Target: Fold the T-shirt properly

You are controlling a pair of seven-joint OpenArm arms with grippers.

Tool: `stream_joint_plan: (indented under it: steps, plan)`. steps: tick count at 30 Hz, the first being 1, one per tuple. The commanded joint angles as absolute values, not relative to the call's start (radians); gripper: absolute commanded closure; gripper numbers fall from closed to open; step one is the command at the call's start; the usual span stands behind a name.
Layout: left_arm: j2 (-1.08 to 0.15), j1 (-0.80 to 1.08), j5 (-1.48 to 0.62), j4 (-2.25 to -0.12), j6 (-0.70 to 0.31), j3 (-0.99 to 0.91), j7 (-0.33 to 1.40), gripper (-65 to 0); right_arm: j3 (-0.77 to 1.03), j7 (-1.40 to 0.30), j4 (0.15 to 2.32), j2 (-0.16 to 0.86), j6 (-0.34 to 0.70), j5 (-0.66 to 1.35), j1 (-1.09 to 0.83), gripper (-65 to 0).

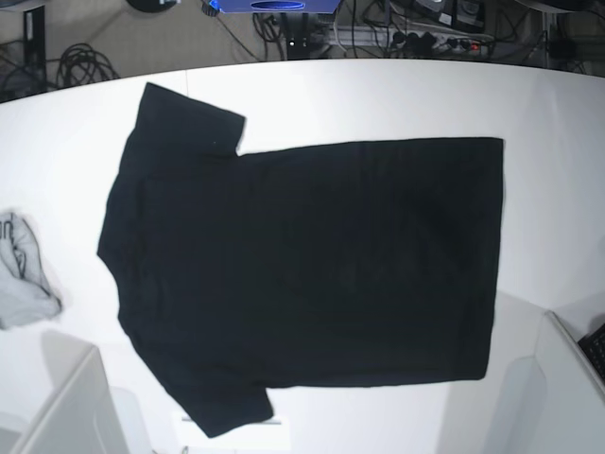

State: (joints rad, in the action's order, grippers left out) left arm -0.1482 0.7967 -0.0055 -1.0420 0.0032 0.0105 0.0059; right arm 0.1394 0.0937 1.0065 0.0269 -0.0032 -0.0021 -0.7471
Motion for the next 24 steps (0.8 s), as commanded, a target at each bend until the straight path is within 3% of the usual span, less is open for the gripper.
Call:
stream_joint_plan:
  steps: [1, 11, 15, 24]
  plan:
    - [-0.159, 0.842, -0.004, -1.089, 0.005, 0.012, -0.008, 0.0, 0.153, 0.093, 1.058, 0.03, -0.007, 0.002, -0.78, 0.0]
    - [-0.231, 1.136, -0.007, -1.607, 0.005, -0.002, -0.008, 0.0, 0.206, -0.131, 1.495, 0.028, -0.007, 0.004, -0.949, 0.0]
    - [-0.228, 1.244, -0.007, -1.79, 0.007, -0.071, -0.007, 0.0, 0.211, -0.228, 1.638, 0.033, -0.007, 0.114, -0.981, 0.0]
    - [-0.229, 1.309, -0.139, -1.992, 0.008, -0.237, -0.008, 0.0, 0.306, -0.291, 1.922, 0.03, -0.007, 0.243, -0.963, 0.0]
